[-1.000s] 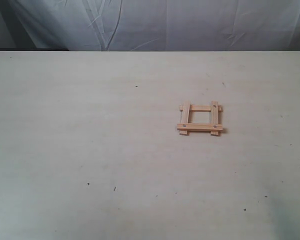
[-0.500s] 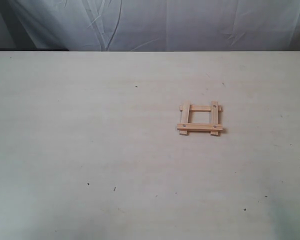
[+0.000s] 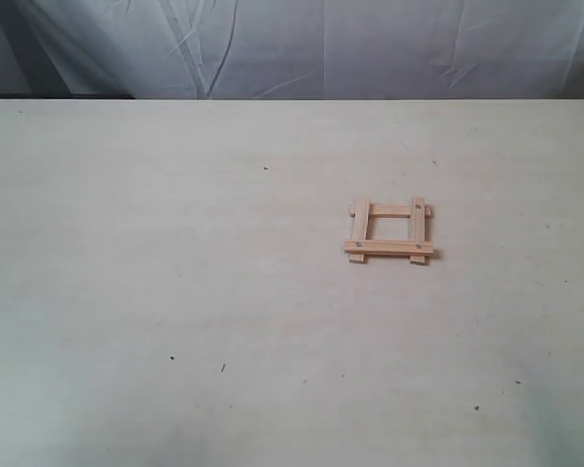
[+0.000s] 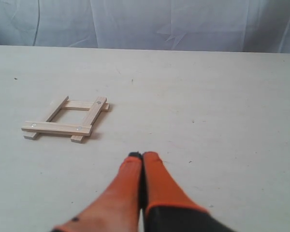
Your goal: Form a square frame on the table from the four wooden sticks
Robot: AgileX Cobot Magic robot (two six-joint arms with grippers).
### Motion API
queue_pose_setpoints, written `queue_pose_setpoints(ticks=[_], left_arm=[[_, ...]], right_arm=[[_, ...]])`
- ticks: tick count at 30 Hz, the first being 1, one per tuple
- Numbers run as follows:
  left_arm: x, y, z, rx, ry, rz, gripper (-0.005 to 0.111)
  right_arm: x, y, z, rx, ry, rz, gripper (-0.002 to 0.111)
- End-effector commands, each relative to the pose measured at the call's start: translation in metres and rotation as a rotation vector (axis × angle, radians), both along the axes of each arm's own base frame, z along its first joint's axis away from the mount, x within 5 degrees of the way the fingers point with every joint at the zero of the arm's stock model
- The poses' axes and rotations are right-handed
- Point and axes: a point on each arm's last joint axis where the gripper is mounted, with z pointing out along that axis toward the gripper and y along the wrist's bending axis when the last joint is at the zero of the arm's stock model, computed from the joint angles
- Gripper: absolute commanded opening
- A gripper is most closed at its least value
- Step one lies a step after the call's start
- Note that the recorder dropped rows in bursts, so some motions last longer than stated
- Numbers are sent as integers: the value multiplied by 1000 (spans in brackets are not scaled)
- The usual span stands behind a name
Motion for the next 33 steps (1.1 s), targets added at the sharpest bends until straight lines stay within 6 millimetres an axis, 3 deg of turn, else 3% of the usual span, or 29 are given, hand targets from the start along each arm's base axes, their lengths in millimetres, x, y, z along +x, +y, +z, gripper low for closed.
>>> queue_pose_setpoints(ticks=[1, 33], left_arm=[[0, 0, 0, -11, -15, -1, 0], [0, 0, 2, -1, -33, -1, 0]], right_arm=[[0, -1, 1, -3, -17, -7, 0], [0, -1, 1, -3, -17, -7, 0]])
